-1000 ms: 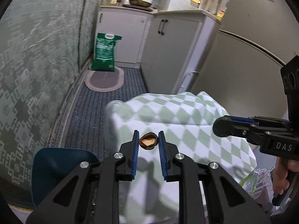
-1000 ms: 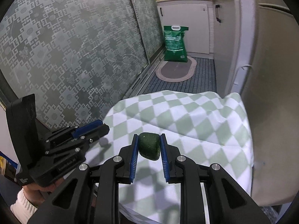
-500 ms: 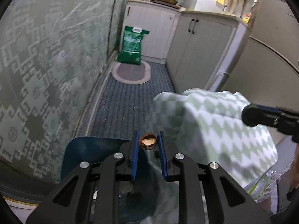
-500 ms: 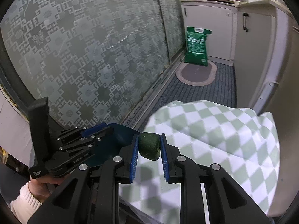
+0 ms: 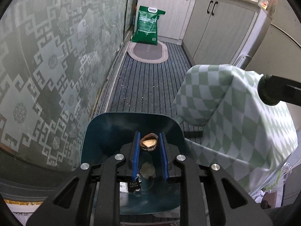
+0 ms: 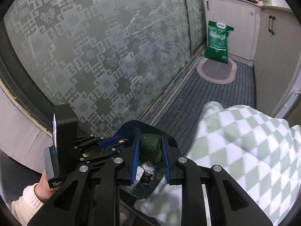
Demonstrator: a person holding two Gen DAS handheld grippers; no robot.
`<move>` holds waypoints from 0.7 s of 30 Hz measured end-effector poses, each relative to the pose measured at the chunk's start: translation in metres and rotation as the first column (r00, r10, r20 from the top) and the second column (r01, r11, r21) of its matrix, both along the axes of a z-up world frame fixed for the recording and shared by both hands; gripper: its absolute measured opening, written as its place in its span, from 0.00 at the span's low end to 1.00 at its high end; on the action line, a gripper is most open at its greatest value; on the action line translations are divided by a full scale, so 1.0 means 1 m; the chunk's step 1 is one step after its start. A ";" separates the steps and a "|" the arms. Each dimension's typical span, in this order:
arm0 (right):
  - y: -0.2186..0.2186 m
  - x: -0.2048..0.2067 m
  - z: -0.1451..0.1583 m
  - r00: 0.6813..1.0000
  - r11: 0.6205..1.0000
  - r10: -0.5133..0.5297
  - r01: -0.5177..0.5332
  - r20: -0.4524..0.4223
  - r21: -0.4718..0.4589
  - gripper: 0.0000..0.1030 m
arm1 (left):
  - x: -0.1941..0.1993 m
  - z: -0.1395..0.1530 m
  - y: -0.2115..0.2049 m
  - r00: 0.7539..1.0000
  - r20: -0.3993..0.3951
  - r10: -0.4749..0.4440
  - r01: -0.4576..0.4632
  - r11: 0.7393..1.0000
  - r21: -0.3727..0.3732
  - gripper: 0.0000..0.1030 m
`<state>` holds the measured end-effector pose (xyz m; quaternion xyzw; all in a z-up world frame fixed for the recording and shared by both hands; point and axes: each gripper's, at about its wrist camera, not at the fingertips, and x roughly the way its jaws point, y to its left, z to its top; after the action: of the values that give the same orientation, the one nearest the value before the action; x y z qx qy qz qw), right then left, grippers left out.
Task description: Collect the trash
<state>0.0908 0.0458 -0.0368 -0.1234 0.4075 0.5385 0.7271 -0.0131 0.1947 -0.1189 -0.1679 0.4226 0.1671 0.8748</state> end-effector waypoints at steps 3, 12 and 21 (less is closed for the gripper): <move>0.013 -0.006 -0.002 1.000 1.000 0.013 -0.013 -0.004 -0.012 0.22 | -0.002 -0.007 0.006 1.000 -0.021 -0.001 0.001 1.000 -0.023 0.22; 0.043 -0.022 -0.017 0.999 0.995 0.050 -0.051 -0.008 -0.085 0.22 | -0.020 -0.006 0.017 1.000 -0.012 -0.015 0.015 1.000 -0.002 0.29; 0.065 -0.031 -0.043 0.999 0.984 0.053 -0.055 -0.013 -0.172 0.22 | -0.043 0.015 0.033 0.995 0.098 0.023 -0.022 1.000 -0.012 0.36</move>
<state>0.0595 0.1108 -0.0801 -0.1948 0.4520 0.5211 0.6972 -0.0559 0.2279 -0.1042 -0.1857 0.3783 0.1662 0.8915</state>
